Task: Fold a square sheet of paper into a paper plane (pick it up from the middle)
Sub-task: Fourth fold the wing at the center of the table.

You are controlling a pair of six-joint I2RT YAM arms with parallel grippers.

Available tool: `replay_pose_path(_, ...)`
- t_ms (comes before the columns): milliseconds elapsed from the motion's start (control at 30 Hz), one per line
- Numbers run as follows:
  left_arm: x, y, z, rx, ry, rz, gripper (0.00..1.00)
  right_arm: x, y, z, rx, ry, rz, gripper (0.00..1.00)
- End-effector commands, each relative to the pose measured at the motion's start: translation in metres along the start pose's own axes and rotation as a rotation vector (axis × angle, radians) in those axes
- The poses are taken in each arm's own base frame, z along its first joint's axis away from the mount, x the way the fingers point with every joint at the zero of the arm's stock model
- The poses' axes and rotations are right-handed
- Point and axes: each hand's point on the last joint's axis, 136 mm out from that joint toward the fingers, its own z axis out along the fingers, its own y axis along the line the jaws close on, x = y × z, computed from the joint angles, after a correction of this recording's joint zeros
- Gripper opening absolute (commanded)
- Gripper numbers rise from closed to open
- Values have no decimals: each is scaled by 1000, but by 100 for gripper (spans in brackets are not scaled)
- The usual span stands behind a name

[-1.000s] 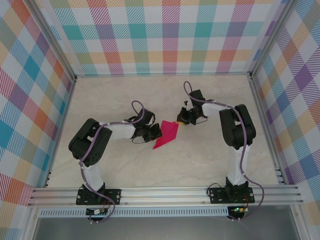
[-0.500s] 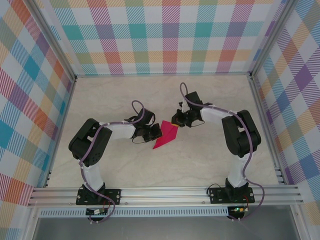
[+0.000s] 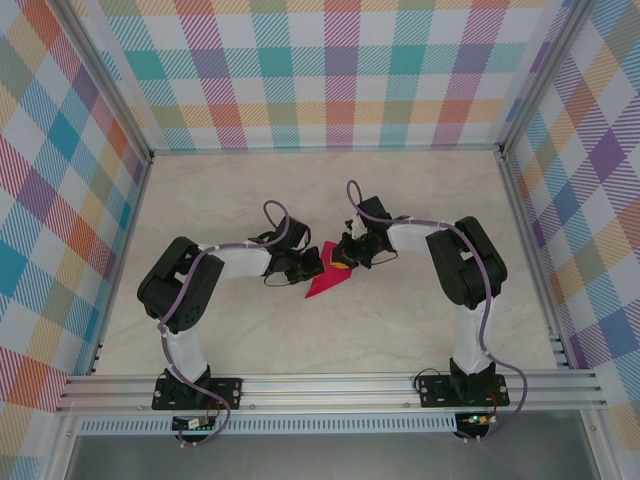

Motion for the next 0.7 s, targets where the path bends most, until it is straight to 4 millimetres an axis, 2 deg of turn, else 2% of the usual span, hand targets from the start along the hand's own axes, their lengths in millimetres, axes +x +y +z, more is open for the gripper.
replay_pose_path(0, 29, 59, 4, -221, 88, -50, 0, 6, -8, 9, 4, 26, 18, 5)
replay_pose_path(167, 22, 42, -2, -175, 74, -32, 0, 10, -27, 12, 70, 35, 37, 4)
replay_pose_path(333, 10, -3, -22, -31, 49, 11, 0, 15, -45, 13, 146, 43, 55, 4)
replay_pose_path(433, 12, -20, -35, 30, 50, 26, 4, 15, -48, 14, 160, 45, 63, 4)
replay_pose_path(667, 34, -28, -35, 63, 114, 10, 10, 17, -53, 16, 172, 55, 72, 4)
